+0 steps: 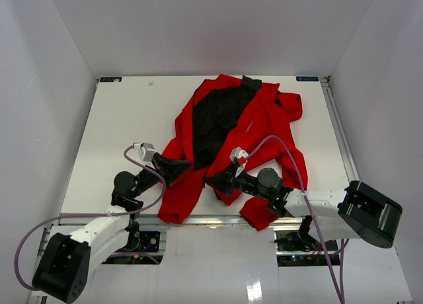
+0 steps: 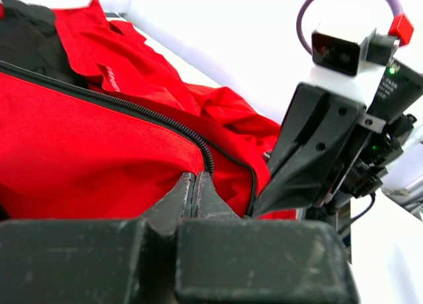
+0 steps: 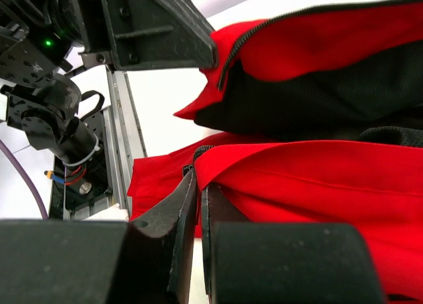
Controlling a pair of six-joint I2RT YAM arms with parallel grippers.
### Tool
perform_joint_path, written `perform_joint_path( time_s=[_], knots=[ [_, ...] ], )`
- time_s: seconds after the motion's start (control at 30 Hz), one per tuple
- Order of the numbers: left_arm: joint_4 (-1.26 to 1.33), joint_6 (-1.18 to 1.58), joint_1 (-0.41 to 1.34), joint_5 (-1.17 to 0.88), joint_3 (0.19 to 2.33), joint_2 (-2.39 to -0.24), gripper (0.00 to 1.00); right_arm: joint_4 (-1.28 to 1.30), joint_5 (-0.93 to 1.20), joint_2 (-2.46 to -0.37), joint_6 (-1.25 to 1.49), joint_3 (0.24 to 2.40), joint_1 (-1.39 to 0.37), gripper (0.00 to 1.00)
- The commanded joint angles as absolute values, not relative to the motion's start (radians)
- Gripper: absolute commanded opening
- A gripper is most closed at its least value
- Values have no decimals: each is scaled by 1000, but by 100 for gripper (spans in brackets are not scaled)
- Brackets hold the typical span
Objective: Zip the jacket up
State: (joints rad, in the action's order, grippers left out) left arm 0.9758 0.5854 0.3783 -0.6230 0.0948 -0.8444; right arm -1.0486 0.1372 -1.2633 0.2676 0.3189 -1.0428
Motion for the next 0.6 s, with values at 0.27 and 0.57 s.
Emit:
perform_joint_path(
  time_s=[0.27, 0.57],
  knots=[
    [1383, 664, 388, -681, 5, -920, 0, -1083, 184, -1288, 263, 423, -1044, 8],
    [1436, 662, 393, -687, -25, -922, 0, -1096, 199, -1298, 275, 441, -1043, 8]
  ],
)
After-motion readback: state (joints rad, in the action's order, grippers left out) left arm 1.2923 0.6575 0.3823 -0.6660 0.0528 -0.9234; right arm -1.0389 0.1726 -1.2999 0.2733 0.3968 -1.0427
